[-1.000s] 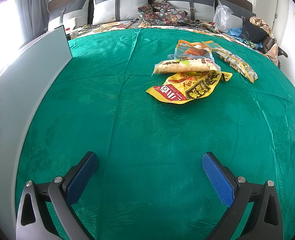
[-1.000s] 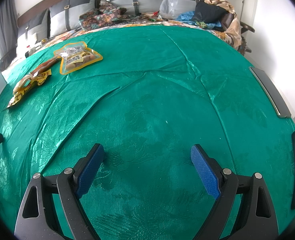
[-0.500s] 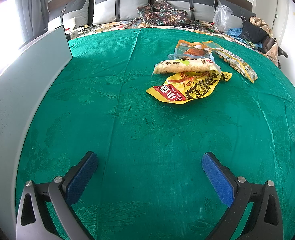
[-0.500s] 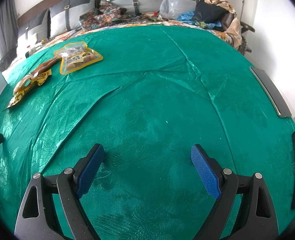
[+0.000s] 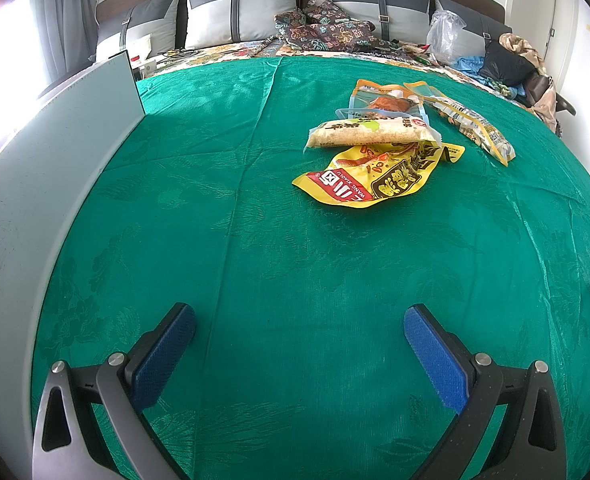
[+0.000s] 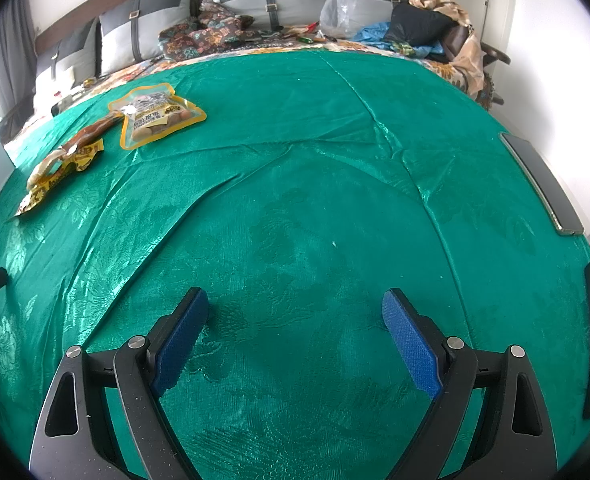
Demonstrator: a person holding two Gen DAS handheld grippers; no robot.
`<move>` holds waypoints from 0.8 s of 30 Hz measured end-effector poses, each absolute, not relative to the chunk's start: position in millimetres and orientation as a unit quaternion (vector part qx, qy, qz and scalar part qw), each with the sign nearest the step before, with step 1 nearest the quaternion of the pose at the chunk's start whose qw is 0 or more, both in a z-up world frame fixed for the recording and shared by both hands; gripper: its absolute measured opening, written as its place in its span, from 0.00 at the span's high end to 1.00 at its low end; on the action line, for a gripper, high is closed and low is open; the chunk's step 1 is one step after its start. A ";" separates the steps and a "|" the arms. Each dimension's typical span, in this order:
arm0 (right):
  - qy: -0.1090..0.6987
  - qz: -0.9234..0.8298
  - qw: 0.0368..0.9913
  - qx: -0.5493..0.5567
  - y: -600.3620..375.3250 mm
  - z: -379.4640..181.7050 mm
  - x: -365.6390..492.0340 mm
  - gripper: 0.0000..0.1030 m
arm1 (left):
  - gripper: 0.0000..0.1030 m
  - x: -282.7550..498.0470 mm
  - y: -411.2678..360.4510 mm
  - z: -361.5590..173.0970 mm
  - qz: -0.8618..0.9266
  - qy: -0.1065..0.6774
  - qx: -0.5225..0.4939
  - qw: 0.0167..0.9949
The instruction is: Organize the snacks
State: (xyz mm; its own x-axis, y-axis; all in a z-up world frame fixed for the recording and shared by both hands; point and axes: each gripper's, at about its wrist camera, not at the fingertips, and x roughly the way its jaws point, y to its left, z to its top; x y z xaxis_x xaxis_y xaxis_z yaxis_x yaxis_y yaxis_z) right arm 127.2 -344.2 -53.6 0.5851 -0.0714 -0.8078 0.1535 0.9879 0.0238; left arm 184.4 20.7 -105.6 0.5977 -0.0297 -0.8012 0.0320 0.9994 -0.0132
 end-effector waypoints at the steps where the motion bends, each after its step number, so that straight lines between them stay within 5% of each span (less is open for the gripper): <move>1: 0.451 -0.063 0.889 0.046 -344.2 -53.6 127.2 0.11 | 0.00 184.3 20.9 -105.4 -0.017 0.448 0.001 0.894; 13: 0.451 -0.063 0.889 0.046 -343.6 -53.8 127.5 0.11 | 0.00 209.4 26.8 -93.6 -0.081 0.492 -0.005 0.867; 24: 0.451 -0.063 0.889 0.046 -343.3 -53.9 127.7 0.11 | 0.00 333.8 -1.9 -33.1 -0.088 0.472 -0.056 0.875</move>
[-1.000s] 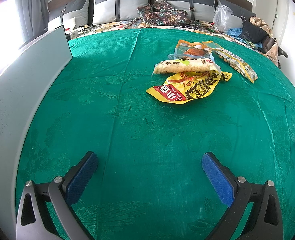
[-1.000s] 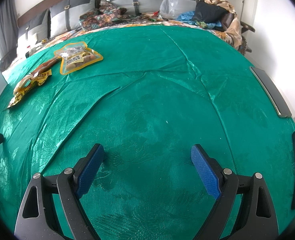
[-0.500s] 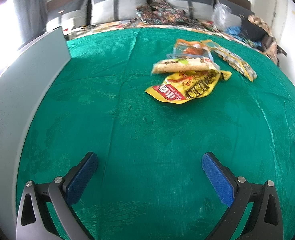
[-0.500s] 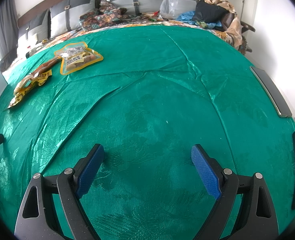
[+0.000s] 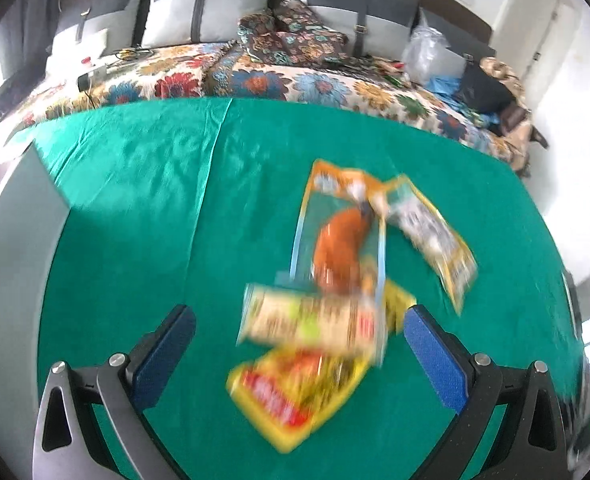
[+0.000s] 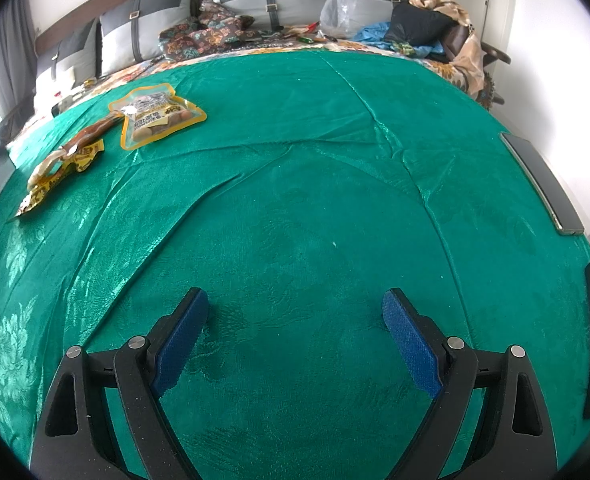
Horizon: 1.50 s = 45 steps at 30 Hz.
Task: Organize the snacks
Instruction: 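Grasp the long yellow cartoon-printed strip pack with the left gripper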
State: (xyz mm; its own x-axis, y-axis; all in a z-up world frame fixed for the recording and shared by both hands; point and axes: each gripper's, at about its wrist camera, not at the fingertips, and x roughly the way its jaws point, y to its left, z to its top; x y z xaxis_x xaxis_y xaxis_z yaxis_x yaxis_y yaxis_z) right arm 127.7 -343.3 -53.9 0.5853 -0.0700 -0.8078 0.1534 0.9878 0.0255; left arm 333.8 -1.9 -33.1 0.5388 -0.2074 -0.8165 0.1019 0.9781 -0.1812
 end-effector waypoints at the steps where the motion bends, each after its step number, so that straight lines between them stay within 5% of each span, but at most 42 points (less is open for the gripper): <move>1: 0.451 -0.063 0.889 0.046 -343.3 -53.9 127.8 0.11 | 0.00 343.6 -7.9 -37.4 -0.079 0.476 -0.050 0.875; 5: 0.451 -0.063 0.889 0.046 -343.1 -54.0 127.8 0.11 | 0.00 374.6 -26.7 -84.0 -0.069 0.531 -0.002 0.845; 7: 0.451 -0.063 0.889 0.046 -343.1 -54.0 127.9 0.11 | 0.05 366.3 -15.5 -91.1 -0.100 0.527 -0.060 0.842; 15: 0.451 -0.063 0.889 0.046 -341.7 -54.0 128.7 0.11 | 0.06 243.9 -30.6 -86.9 -0.263 0.551 0.026 0.792; 21: 0.451 -0.063 0.889 0.046 -341.3 -54.2 128.9 0.11 | 0.06 214.5 28.8 -67.1 -0.206 0.535 -0.112 0.812; 26: 0.451 -0.063 0.889 0.047 -341.2 -54.3 128.8 0.11 | 0.06 239.4 39.4 -59.9 -0.152 0.526 -0.132 0.826; 33: 0.451 -0.063 0.889 0.047 -341.1 -54.3 128.9 0.11 | 0.06 310.5 -53.2 -85.7 -0.132 0.558 0.028 0.819; 36: 0.451 -0.063 0.889 0.047 -341.2 -54.3 128.8 0.11 | 0.21 315.1 -59.6 -93.6 -0.103 0.536 0.057 0.836; 37: 0.451 -0.063 0.889 0.047 -341.1 -54.2 128.8 0.11 | 0.48 311.0 -56.1 -90.7 -0.101 0.526 0.049 0.843; 45: 0.451 -0.063 0.889 0.047 -341.0 -53.8 128.3 0.11 | 0.50 239.2 52.4 -84.6 -0.045 0.536 0.006 0.843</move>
